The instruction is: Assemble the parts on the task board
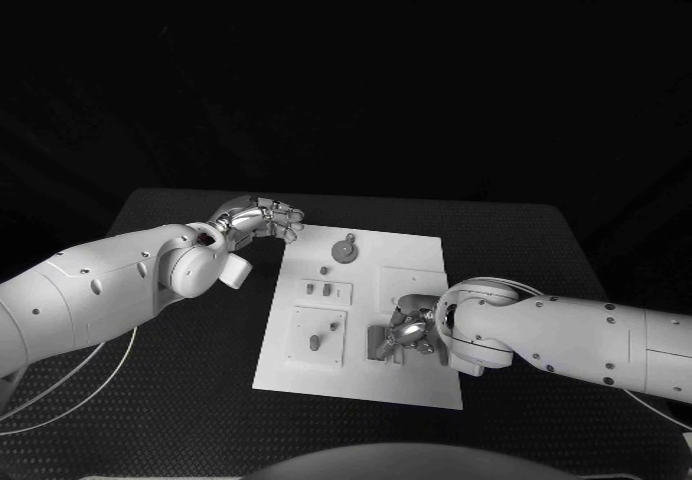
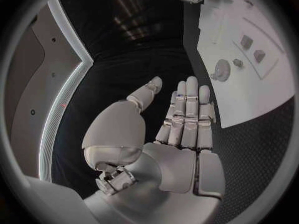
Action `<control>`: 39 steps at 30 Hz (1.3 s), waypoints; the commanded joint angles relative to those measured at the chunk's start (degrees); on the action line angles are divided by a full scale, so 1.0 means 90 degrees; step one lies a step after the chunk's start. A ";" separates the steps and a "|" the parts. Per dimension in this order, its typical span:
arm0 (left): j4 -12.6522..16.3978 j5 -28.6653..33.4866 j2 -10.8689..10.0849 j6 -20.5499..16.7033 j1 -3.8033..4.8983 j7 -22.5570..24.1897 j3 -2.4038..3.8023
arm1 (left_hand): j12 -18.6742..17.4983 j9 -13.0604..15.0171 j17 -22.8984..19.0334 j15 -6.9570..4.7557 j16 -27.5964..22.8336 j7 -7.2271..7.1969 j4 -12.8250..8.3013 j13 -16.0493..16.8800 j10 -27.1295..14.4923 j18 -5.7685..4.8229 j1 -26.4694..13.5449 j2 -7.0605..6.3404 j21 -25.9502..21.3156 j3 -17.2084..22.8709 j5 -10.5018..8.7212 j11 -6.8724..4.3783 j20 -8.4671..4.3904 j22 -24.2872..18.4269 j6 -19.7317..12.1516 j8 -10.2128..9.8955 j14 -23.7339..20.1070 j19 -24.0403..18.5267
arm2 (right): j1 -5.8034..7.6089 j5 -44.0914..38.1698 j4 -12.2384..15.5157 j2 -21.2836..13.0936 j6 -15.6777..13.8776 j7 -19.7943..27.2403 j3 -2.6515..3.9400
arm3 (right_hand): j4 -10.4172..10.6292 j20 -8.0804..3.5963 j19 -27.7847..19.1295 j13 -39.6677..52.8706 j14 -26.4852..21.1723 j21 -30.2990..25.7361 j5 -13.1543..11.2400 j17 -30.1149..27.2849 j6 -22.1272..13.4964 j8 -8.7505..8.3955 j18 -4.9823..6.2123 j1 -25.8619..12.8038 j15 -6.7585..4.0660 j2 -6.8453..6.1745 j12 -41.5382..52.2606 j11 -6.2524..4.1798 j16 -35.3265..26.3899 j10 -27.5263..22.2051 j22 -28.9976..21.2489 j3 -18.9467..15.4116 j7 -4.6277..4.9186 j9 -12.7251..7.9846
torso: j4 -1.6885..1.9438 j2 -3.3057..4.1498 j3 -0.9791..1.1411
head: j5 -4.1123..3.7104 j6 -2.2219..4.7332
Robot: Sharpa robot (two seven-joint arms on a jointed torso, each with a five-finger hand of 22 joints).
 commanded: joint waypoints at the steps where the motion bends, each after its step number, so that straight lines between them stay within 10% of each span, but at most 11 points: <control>1: 0.0016 0.0027 0.0002 0.0091 0.0005 0.0039 0.0004 | -0.0040 -0.0009 0.0009 0.0004 -0.0034 -0.0008 0.0031 -0.0005 0.0001 0.0074 -0.0052 0.0004 -0.0025 0.0009 -0.0002 0.0016 0.0018 0.0010 -0.0038 0.0023 0.0050 0.0035 | -0.0029 -0.0031 -0.0050 -0.0049 0.0146 -0.0117 -0.0027 | -0.0062 0.0025 0.0029 -0.0001 0.0038 0.0048 0.0029 0.0008 0.0021 -0.0033 0.0181 -0.0016 0.0015 -0.0158 -0.0030 0.0015 -0.0030 0.0036 0.0011 -0.0012 0.0017 -0.0013 | 0.0003 0.0000 0.0000 | -0.0010 0.0004; 10: 0.0003 0.0027 -0.0013 0.0110 0.0005 0.0022 0.0004 | -0.0041 -0.0010 0.0015 0.0004 -0.0039 -0.0008 0.0033 -0.0005 0.0001 0.0075 -0.0054 0.0003 -0.0028 0.0011 -0.0002 0.0016 0.0018 0.0013 -0.0040 0.0023 0.0051 0.0034 | 0.0103 0.0580 0.0196 -0.0388 -0.0158 0.0092 -0.0022 | 0.0058 0.0024 0.0045 0.0012 0.0046 0.0056 0.0013 0.0028 -0.0011 -0.0071 0.0181 -0.0267 0.0023 -0.0569 -0.0034 0.0029 -0.0039 0.0021 0.0000 -0.0172 0.0033 -0.0030 | -0.0004 -0.0002 0.0001 | -0.0036 -0.0003; 18: -0.0006 0.0027 -0.0013 0.0123 0.0005 0.0020 0.0004 | -0.0043 -0.0011 0.0020 0.0004 -0.0045 -0.0008 0.0031 -0.0005 -0.0001 0.0076 -0.0052 0.0002 -0.0031 0.0015 -0.0001 0.0016 0.0017 0.0015 -0.0041 0.0024 0.0050 0.0033 | 0.0356 0.0945 0.0446 -0.0747 -0.0595 0.0627 0.0016 | 0.0035 -0.0003 0.0031 0.0042 0.0037 0.0056 0.0013 0.0055 -0.0326 -0.0224 0.0181 -0.0285 0.0089 -0.0609 -0.0013 0.0110 -0.0039 -0.0020 -0.0006 -0.0323 0.0124 -0.0066 | -0.0008 0.0003 -0.0001 | -0.0081 -0.0025; 30: 0.0000 0.0027 -0.0035 0.0110 0.0005 0.0026 0.0004 | -0.0045 -0.0012 0.0028 0.0005 -0.0053 -0.0008 0.0031 -0.0005 -0.0003 0.0076 -0.0053 0.0000 -0.0035 0.0018 -0.0001 0.0017 0.0018 0.0018 -0.0043 0.0025 0.0049 0.0032 | 0.0559 0.0589 0.0377 -0.1466 -0.0051 0.0514 0.0037 | -0.0188 -0.0044 0.0039 0.0050 0.0061 0.0064 0.0020 0.0080 -0.0279 -0.0175 0.0181 -0.0021 0.0077 -0.0209 0.0022 0.0094 -0.0046 0.0005 -0.0018 -0.0454 0.0108 -0.0018 | -0.0012 -0.0005 -0.0005 | -0.0149 0.0000; 39: 0.0005 0.0027 -0.0033 0.0102 0.0005 0.0036 0.0004 | -0.0045 -0.0013 0.0035 0.0004 -0.0058 -0.0008 0.0026 -0.0005 -0.0002 0.0077 -0.0048 -0.0002 -0.0037 0.0022 -0.0001 0.0017 0.0017 0.0022 -0.0043 0.0026 0.0051 0.0032 | 0.0557 -0.0469 0.0303 -0.1590 0.0394 -0.0184 0.0021 | -0.0179 -0.0043 0.0065 0.0036 0.0088 0.0066 -0.0005 0.0092 -0.0176 -0.0111 0.0181 0.0206 0.0064 -0.0259 0.0028 0.0071 -0.0046 0.0049 -0.0037 -0.0209 0.0078 0.0024 | -0.0026 0.0001 -0.0003 | -0.0217 0.0000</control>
